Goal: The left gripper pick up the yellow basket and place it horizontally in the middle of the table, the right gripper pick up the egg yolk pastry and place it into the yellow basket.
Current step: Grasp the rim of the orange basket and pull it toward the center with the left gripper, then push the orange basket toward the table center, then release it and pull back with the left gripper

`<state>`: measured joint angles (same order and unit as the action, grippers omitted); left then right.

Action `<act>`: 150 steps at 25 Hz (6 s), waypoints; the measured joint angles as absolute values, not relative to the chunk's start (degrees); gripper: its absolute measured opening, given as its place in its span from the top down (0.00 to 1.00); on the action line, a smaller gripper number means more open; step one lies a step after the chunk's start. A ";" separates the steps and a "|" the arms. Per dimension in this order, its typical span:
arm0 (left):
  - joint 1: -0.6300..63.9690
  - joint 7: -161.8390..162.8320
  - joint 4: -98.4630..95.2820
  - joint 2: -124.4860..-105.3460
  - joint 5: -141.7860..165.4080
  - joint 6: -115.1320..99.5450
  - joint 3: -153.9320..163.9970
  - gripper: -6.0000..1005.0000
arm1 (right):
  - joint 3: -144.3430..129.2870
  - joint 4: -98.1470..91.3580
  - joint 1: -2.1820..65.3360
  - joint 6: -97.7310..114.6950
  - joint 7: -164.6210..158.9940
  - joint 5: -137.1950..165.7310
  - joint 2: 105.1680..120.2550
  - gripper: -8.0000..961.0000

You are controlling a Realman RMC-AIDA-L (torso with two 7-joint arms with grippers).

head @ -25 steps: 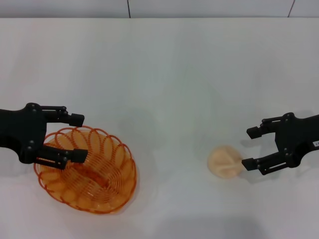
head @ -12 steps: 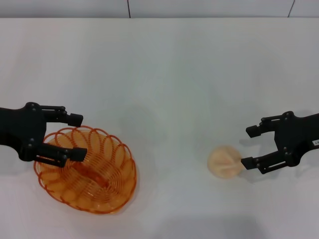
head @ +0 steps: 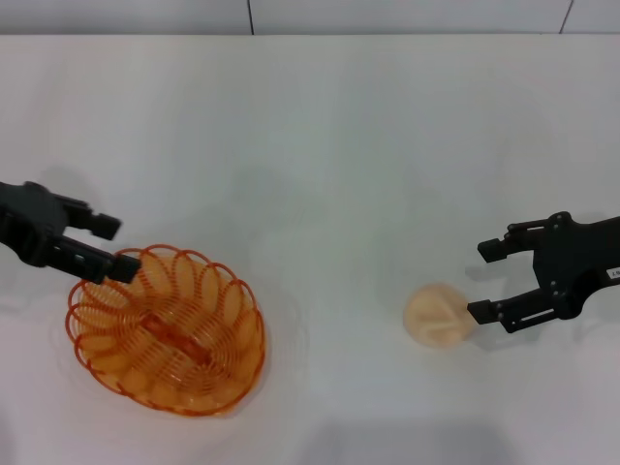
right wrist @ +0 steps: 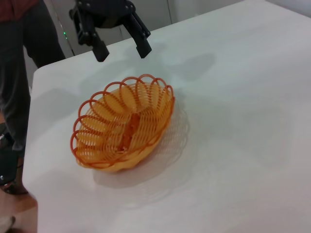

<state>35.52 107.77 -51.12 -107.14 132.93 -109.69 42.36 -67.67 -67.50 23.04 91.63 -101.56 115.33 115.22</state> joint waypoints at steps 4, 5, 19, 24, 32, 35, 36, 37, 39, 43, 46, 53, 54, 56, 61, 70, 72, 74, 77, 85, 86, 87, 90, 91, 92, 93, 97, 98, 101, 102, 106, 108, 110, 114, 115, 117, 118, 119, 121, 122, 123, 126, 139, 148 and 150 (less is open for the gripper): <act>37.74 115.44 -53.86 -106.61 138.88 -109.73 42.25 0.14 | -67.67 -67.50 23.13 91.20 -101.52 115.30 115.25 0.13; 38.42 117.46 -54.52 -106.61 141.21 -109.90 42.38 0.15 | -67.67 -67.50 23.16 91.18 -101.52 115.24 115.28 0.13; 42.63 125.19 -53.48 -108.58 155.84 -107.85 43.13 0.15 | -67.77 -67.43 23.82 91.14 -101.51 113.80 115.40 0.13; 42.99 128.05 -52.34 -109.10 156.61 -104.90 46.34 0.16 | -67.72 -67.41 23.82 91.14 -101.51 113.72 115.40 0.13; 45.17 132.57 -50.06 -110.02 157.25 -103.20 49.98 0.16 | -67.67 -67.42 23.82 90.97 -101.51 113.72 115.40 0.13; 46.02 133.96 -49.28 -110.10 157.77 -103.11 50.22 0.17 | -67.67 -67.38 23.82 90.94 -101.52 113.72 115.39 0.13; 46.24 134.23 -48.91 -110.22 158.12 -102.98 50.23 0.17 | -67.67 -67.29 23.82 90.91 -101.52 113.61 115.40 0.13; 46.54 134.62 -48.43 -110.39 158.73 -102.73 50.23 0.17 | -67.68 -67.22 23.82 90.90 -101.52 113.51 115.40 0.13; 46.92 135.09 -47.67 -110.81 159.92 -102.26 50.25 0.17 | -67.80 -66.96 23.82 90.78 -101.52 113.20 115.39 0.13; 47.17 135.33 -46.98 -111.43 160.94 -101.61 50.30 0.17 | -67.94 -66.88 23.69 90.60 -101.52 113.16 115.40 0.13; 47.25 135.67 -46.38 -111.50 161.01 -100.99 50.35 0.17 | -67.94 -66.88 23.50 90.54 -101.51 113.14 115.40 0.13; 47.34 136.03 -45.07 -111.64 161.02 -100.25 51.16 0.19 | -67.94 -66.88 23.35 90.52 -101.51 113.11 115.40 0.13; 47.34 136.03 -45.07 -111.64 161.02 -100.25 51.16 0.20 | -67.93 -66.88 23.33 90.52 -101.51 113.11 115.40 0.13; 47.42 136.49 -44.99 -111.89 161.06 -100.05 51.73 0.22 | -67.88 -66.88 23.31 90.52 -101.49 113.11 115.40 0.13; 47.55 136.95 -45.03 -112.12 162.13 -99.20 52.25 0.25 | -67.83 -66.89 23.29 90.53 -101.42 113.11 115.40 0.13; 47.64 138.11 -45.00 -112.67 162.34 -97.24 53.62 0.45 | -67.76 -66.89 23.19 90.61 -101.42 113.11 115.40 0.13; 47.74 138.24 -44.99 -112.97 162.34 -96.73 53.88 0.47 | -67.78 -66.88 23.15 90.62 -101.38 113.11 115.40 0.13; 47.88 138.42 -44.99 -113.00 162.34 -96.44 53.95 0.48 | -67.70 -66.89 23.13 90.65 -101.34 113.11 115.40 0.13; 48.01 138.83 -44.99 -113.01 162.34 -96.28 53.97 0.49 | -67.67 -66.89 23.09 90.69 -101.34 113.11 115.40 0.13; 48.17 139.05 -45.00 -113.03 162.33 -96.25 53.96 0.50 | -67.67 -66.89 22.91 90.65 -101.33 113.12 115.32 0.13; 48.24 139.04 -44.99 -113.03 162.33 -96.28 53.96 0.50 | -67.67 -66.89 22.91 90.64 -101.33 113.11 115.32 0.13; 48.29 139.01 -44.99 -113.03 162.33 -96.33 53.97 0.50 | -67.67 -66.89 22.90 90.63 -101.33 113.11 115.31 0.13; 48.47 138.74 -45.00 -113.03 162.32 -96.61 54.21 0.50 | -67.67 -66.89 22.91 90.62 -101.33 113.12 115.31 0.13; 48.55 138.61 -45.00 -113.03 162.30 -96.68 54.43 0.50 | -67.68 -66.88 22.88 90.61 -101.33 113.12 115.31 0.13; 48.60 138.52 -45.02 -113.03 162.30 -96.68 54.61 0.51 | -67.68 -66.89 22.82 90.61 -101.33 113.12 115.31 0.13; 48.64 138.34 -45.03 -113.03 162.29 -96.69 54.71 0.51 | -67.67 -66.89 22.71 90.61 -101.33 113.12 115.31 0.13; 48.85 137.88 -45.09 -113.50 162.27 -96.67 56.41 0.51 | -67.68 -66.89 22.53 90.60 -101.33 113.12 115.30 0.13; 48.86 137.93 -45.09 -113.58 162.27 -96.64 57.12 0.51 | -67.68 -66.89 22.49 90.59 -101.33 113.12 115.29 0.13; 48.89 138.00 -45.08 -113.76 162.28 -96.60 57.91 0.52 | -67.68 -66.89 22.43 90.54 -101.33 113.12 115.22 0.13; 48.92 138.00 -45.07 -113.77 162.28 -96.60 57.92 0.52 | -67.68 -66.88 22.42 90.54 -101.33 113.12 115.22 0.13; 49.04 138.09 -45.22 -113.80 162.30 -96.60 57.98 0.52 | -67.68 -66.89 22.41 90.50 -101.33 113.12 115.22 0.13; 49.05 138.13 -45.31 -113.81 162.31 -96.51 58.00 0.53 | -67.68 -66.89 22.41 90.46 -101.33 113.12 115.22 0.13; 49.04 138.10 -45.31 -113.82 162.33 -96.36 58.01 0.53 | -67.68 -66.88 22.41 90.43 -101.33 113.12 115.22 0.13; 49.03 137.83 -45.22 -113.83 162.34 -96.23 58.21 0.53 | -67.68 -66.89 22.41 90.43 -101.33 113.12 115.22 0.13; 49.01 137.78 -45.25 -113.86 162.33 -96.23 58.26 0.53 | -67.68 -66.89 22.41 90.43 -101.33 113.12 115.22 0.13; 49.02 137.60 -45.47 -113.90 162.07 -96.26 58.26 0.54 | -67.68 -66.89 22.41 90.43 -101.33 113.12 115.22 0.13; 49.03 137.51 -45.55 -113.91 161.95 -96.32 58.23 0.57 | -67.68 -66.88 22.41 90.43 -101.33 113.12 115.23 0.13; 49.10 137.36 -45.62 -113.91 161.86 -96.44 58.18 0.60 | -67.68 -66.89 22.41 90.43 -101.33 113.12 115.22 0.13; 49.20 137.15 -45.70 -113.91 161.75 -96.61 58.18 0.66 | -67.68 -66.88 22.41 90.44 -101.33 113.12 115.22 0.13; 49.22 137.12 -45.70 -113.91 161.75 -96.61 58.22 0.69 | -67.68 -66.88 22.41 90.44 -101.33 113.11 115.22 0.13; 49.24 137.11 -45.70 -113.91 161.74 -96.57 58.25 0.71 | -67.68 -66.89 22.41 90.44 -101.33 113.12 115.22 0.13; 49.25 137.09 -45.70 -113.91 161.71 -96.34 58.18 0.77 | -67.68 -66.88 22.41 90.41 -101.33 113.12 115.22 0.13; 49.13 136.88 -46.50 -113.06 156.87 -94.55 52.48 0.91 | -67.68 -66.89 22.41 90.34 -101.33 113.12 115.22 0.13; 49.22 140.21 -46.33 -113.33 152.29 -90.55 49.40 0.92 | -66.97 -66.84 22.28 90.62 -100.80 113.09 115.29 0.13; 49.10 141.74 -46.10 -113.51 150.96 -89.82 49.36 0.92 | -66.97 -66.84 22.27 90.86 -100.85 113.06 115.30 0.13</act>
<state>49.10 141.74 -46.10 -113.51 150.96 -89.82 49.36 -66.97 -66.84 22.27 90.86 -100.85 113.06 115.30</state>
